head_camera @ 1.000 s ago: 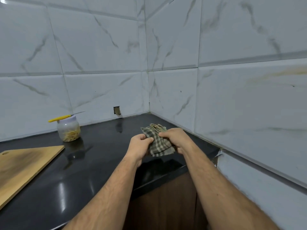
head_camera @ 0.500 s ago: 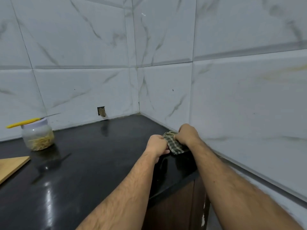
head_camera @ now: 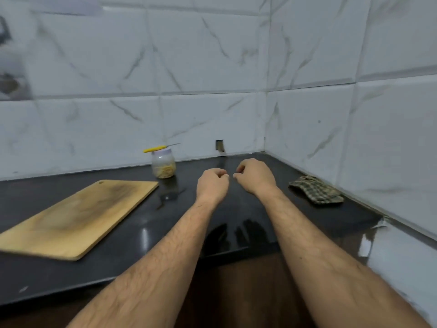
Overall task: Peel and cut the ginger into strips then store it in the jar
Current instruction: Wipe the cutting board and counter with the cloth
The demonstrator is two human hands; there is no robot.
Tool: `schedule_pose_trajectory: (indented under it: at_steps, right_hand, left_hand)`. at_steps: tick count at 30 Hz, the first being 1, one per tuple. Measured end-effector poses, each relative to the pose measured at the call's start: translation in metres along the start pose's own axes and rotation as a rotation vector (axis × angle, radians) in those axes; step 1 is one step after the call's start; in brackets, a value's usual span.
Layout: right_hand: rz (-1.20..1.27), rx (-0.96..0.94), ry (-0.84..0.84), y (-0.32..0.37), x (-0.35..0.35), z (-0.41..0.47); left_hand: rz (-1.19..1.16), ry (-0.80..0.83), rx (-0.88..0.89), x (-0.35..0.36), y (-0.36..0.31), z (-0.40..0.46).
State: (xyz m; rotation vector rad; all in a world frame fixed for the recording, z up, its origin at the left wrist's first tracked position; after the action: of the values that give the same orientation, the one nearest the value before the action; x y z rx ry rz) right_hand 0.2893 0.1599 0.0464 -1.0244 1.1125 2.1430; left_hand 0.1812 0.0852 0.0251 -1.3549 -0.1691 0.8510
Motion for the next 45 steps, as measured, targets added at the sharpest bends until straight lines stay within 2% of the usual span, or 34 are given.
schedule_pose_trajectory:
  at_steps: [8,16,20,23,29,39,45]
  right_hand:
    - [0.236,-0.169,0.191,0.145,0.081,-0.037]
    - [0.167,-0.188,0.353,0.220,0.159,-0.012]
    - [0.051,-0.190,0.378,0.233,0.189,0.021]
    - [-0.016,-0.190,0.416,0.236,0.207,0.043]
    - [-0.040,-0.140,0.466,0.236,0.230,0.073]
    - [-0.102,-0.038,0.388,0.198,0.194,0.046]
    - [-0.186,0.110,0.437,0.153,0.138,0.011]
  left_hand:
    - [0.235,-0.239,-0.084,-0.173,0.054,-0.048]
    - [0.644,-0.468,-0.267,-0.274,0.110,-0.071]
    - [0.757,-0.478,-0.438,-0.293,0.132,-0.059]
    - [0.717,-0.452,-0.531,-0.297,0.149,-0.047]
    - [0.615,-0.443,-0.609,-0.296,0.164,-0.028]
    - [0.584,-0.486,-0.630,-0.300,0.169,-0.053]
    - [0.588,-0.348,-0.481,-0.284,0.152,-0.062]
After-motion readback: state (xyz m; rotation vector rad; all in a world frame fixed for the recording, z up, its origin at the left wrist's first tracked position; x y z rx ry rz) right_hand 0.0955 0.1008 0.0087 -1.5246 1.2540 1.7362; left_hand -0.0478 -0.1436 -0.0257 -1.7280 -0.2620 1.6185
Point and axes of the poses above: each hand's wrist, its own z-axis towards the middle knuckle, its own x-axis out of the palm, y = z × x, the point moved 2 cm from there along z, towards the middle knuckle, and after that the axes turned 3 degrees about -z, right-handed, at the moved point
